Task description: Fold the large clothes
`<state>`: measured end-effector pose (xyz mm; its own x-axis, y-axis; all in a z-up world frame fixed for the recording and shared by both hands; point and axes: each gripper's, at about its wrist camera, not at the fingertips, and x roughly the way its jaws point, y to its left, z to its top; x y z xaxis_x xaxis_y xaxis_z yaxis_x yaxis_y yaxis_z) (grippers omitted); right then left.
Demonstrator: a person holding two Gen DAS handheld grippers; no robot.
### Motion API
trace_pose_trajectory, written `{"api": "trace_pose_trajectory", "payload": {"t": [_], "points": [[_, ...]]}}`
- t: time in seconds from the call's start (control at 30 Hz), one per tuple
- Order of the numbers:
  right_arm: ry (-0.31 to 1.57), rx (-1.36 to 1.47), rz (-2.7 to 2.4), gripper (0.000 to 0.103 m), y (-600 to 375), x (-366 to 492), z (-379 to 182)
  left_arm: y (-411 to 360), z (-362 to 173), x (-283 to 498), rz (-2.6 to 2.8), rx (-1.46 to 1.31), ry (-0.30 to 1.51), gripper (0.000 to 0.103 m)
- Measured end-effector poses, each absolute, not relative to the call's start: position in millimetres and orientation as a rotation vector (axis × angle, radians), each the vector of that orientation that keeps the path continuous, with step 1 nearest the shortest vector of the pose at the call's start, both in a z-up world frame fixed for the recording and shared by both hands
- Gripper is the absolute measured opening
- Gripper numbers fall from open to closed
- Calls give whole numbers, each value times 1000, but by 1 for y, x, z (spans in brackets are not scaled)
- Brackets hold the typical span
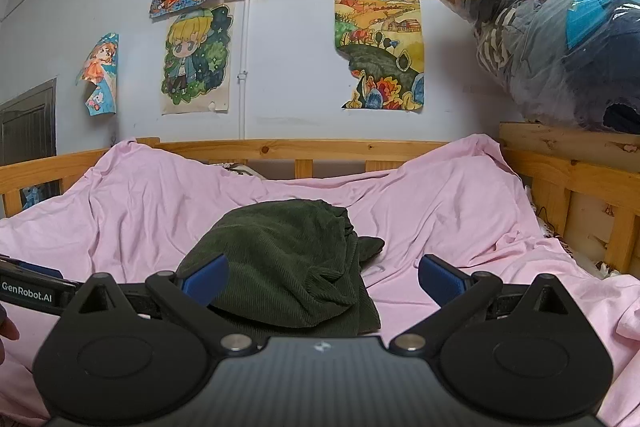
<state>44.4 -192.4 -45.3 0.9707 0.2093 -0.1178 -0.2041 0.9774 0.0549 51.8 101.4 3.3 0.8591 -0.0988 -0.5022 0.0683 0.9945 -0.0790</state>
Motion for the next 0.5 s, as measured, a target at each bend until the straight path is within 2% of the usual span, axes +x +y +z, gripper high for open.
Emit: {"api": "trace_pose_trajectory", "payload": {"t": [0.5], "points": [[105,41,202,103,-198,43,-42,102,4,52,-88,-60,533,102]]}}
